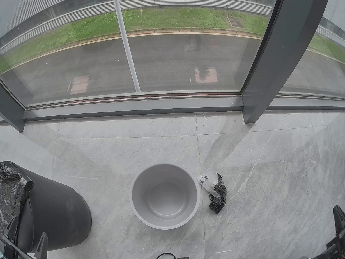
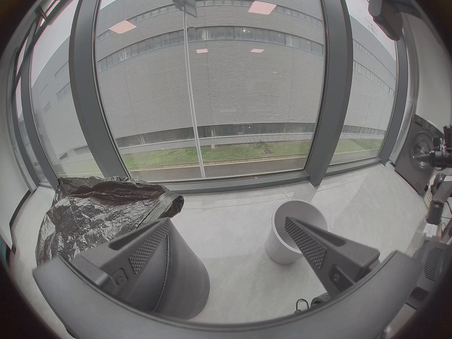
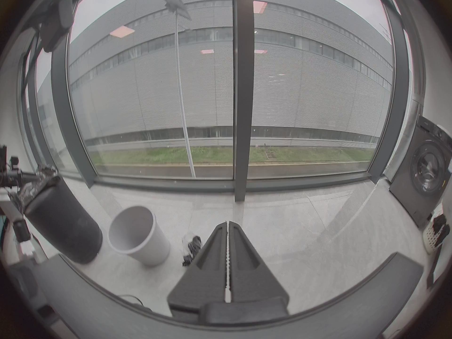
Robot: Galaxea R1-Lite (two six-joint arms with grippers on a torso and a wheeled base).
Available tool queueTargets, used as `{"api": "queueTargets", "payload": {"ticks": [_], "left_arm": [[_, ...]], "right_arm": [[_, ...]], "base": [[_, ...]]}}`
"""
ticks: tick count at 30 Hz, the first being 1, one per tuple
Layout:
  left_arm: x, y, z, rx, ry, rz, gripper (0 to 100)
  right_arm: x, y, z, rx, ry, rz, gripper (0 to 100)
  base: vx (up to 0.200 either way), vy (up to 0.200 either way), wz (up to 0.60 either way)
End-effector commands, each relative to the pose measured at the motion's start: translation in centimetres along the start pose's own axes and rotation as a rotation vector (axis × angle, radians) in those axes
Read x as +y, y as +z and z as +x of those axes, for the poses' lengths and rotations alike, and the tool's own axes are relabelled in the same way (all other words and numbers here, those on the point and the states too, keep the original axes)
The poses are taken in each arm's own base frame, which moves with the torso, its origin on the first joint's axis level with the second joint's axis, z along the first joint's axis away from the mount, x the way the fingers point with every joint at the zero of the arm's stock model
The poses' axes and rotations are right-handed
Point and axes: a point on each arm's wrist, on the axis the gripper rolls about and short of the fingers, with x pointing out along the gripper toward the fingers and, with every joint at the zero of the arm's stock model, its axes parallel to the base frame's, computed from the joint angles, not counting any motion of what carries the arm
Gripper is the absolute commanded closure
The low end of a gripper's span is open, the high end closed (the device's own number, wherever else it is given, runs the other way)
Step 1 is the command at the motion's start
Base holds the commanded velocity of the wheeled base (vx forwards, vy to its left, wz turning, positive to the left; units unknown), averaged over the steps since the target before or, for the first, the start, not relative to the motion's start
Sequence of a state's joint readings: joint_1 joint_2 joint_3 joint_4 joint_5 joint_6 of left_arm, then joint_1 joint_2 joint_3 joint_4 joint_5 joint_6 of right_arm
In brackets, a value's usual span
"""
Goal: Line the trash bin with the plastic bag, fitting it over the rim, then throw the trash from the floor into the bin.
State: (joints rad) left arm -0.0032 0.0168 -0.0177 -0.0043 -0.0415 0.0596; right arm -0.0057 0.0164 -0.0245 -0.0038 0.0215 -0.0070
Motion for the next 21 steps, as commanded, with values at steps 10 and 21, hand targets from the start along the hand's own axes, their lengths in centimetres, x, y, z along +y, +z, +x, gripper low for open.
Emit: {"api": "queueTargets", "payload": {"ticks": [10, 21], "left_arm": [[0.0, -0.4, 0.0, -0.009, -0.004, -0.001, 0], [0.8, 9.8, -0.2, 0.011, -0.118, -0.068, 0]], "right_arm": [[0.9, 13.1, 6.8, -0.014, 0.271, 0.136, 100], [3.3, 13.8, 13.6, -0.015, 0.344, 0.189, 100]], "base": [[0.0, 0.0, 0.0], [0.0, 0.0, 0.0]]}}
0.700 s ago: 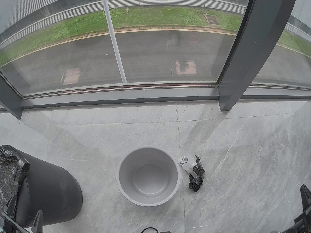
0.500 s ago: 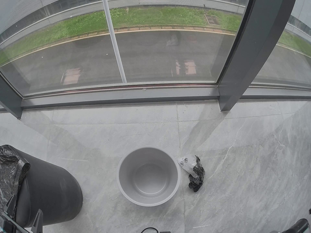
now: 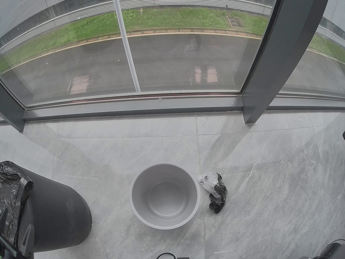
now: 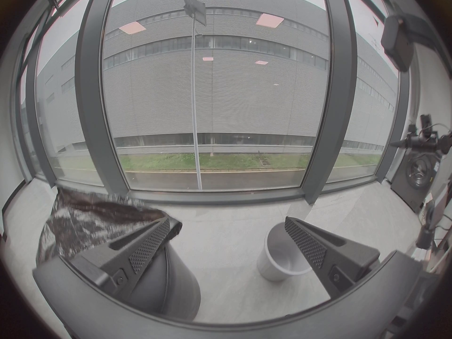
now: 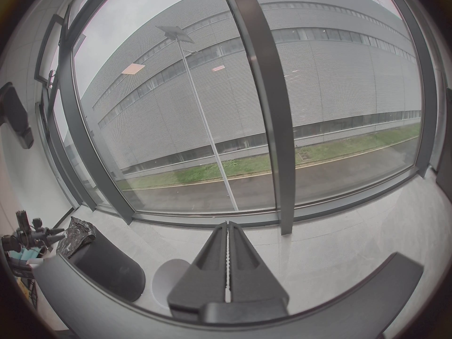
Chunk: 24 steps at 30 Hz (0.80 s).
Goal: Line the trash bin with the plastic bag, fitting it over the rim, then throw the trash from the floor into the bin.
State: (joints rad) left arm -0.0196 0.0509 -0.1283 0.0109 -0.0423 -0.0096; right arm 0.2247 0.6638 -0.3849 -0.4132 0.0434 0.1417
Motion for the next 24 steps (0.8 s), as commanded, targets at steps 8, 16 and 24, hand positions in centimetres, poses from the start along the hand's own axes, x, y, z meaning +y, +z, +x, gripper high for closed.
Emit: {"api": "queueTargets", "payload": {"ticks": [8, 16, 24], "left_arm": [[0.0, 5.2, 7.5, 0.454, -0.136, 0.38, 0], [1.4, 5.2, 13.2, 0.663, 0.043, 0.608, 0], [2.9, 4.8, 15.9, 0.722, 0.21, 0.645, 0]], "right_arm": [[0.5, -1.2, 6.0, 0.082, 0.074, 0.043, 100], [0.5, -1.3, 6.0, 0.085, 0.072, 0.044, 100], [0.5, -1.3, 5.9, 0.082, 0.071, 0.046, 100]], "base": [[0.0, 0.0, 0.0], [0.0, 0.0, 0.0], [0.0, 0.0, 0.0]]}}
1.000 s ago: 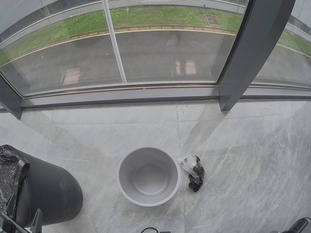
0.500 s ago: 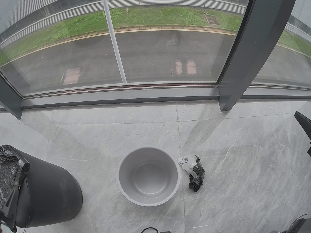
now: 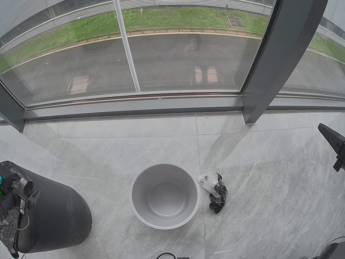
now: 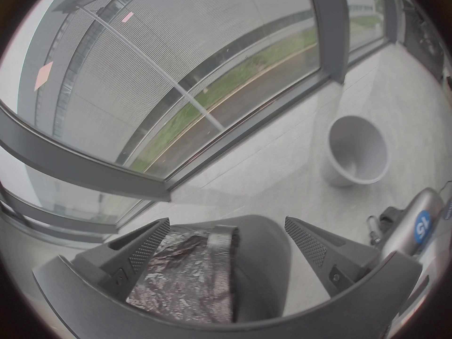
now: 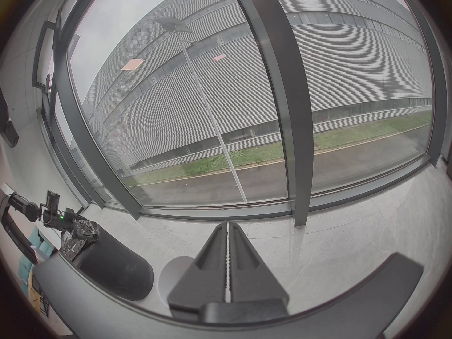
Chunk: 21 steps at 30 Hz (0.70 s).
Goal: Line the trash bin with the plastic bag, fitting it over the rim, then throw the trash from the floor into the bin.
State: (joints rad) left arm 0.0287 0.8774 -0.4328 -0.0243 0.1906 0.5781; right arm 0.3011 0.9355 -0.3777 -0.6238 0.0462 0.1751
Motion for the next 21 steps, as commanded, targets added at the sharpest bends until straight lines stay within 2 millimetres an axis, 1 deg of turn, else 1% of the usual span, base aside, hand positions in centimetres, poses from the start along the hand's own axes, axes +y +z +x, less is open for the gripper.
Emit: {"api": "queueTargets", "payload": {"ticks": [1, 4, 8, 16, 21], "left_arm": [[0.5, 0.1, 3.9, 0.18, 0.05, 0.047, 0], [0.6, 0.0, 3.7, 0.184, 0.072, 0.06, 0], [0.5, -0.5, 3.5, 0.237, 0.126, 0.091, 0], [0.6, -0.9, 3.4, 0.264, 0.165, 0.087, 0], [0.4, -1.3, 4.0, 0.271, 0.203, 0.082, 0]], "right_arm": [[0.0, -0.1, 0.2, 0.002, 0.004, 0.002, 100], [0.0, -0.1, 0.2, 0.004, 0.005, 0.002, 100], [0.0, -0.1, 0.2, 0.005, 0.003, 0.002, 100], [0.0, -0.3, 0.4, 0.014, 0.0, 0.004, 100], [0.0, -0.3, 0.4, 0.019, -0.001, 0.007, 100]], "base": [[0.0, 0.0, 0.0], [0.0, 0.0, 0.0], [0.0, 0.0, 0.0], [0.0, 0.0, 0.0], [0.0, 0.0, 0.0]]}}
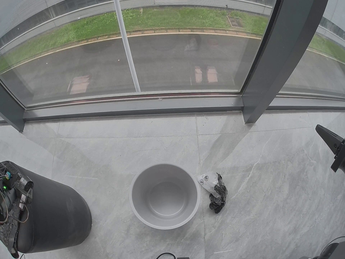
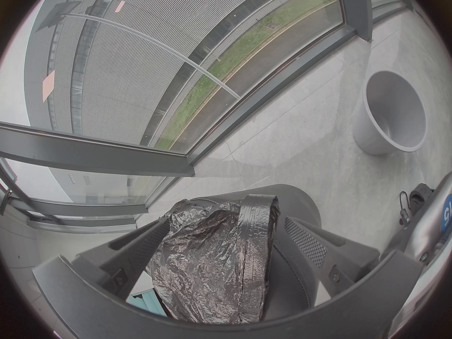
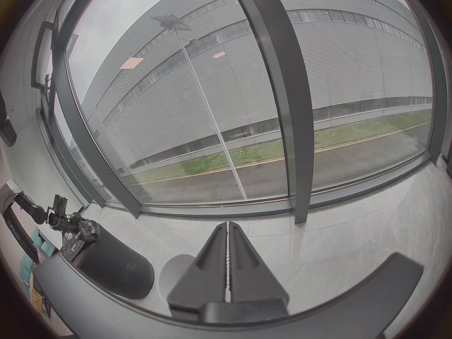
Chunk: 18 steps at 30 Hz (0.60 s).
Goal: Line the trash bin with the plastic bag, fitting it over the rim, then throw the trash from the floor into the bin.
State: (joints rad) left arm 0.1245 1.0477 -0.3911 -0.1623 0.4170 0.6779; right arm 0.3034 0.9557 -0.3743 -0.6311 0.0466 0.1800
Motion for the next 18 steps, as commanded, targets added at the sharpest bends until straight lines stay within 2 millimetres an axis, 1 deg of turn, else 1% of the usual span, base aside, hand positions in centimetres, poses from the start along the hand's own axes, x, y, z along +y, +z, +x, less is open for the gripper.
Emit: {"api": "queueTargets", "payload": {"ticks": [1, 7, 18], "left_arm": [[-0.4, -0.4, 0.5, 0.022, 0.003, 0.002, 0], [-0.4, -0.5, 0.9, 0.029, 0.021, -0.005, 0], [-0.2, -0.1, 2.7, 0.057, 0.049, -0.026, 0]], "right_arm": [[0.0, 0.0, 0.0, 0.002, -0.001, 0.001, 100], [0.0, 0.0, -0.1, -0.001, 0.0, 0.001, 100], [0.0, 0.0, -0.1, -0.001, 0.001, 0.001, 100]], "base": [[0.0, 0.0, 0.0], [0.0, 0.0, 0.0], [0.0, 0.0, 0.0]]}}
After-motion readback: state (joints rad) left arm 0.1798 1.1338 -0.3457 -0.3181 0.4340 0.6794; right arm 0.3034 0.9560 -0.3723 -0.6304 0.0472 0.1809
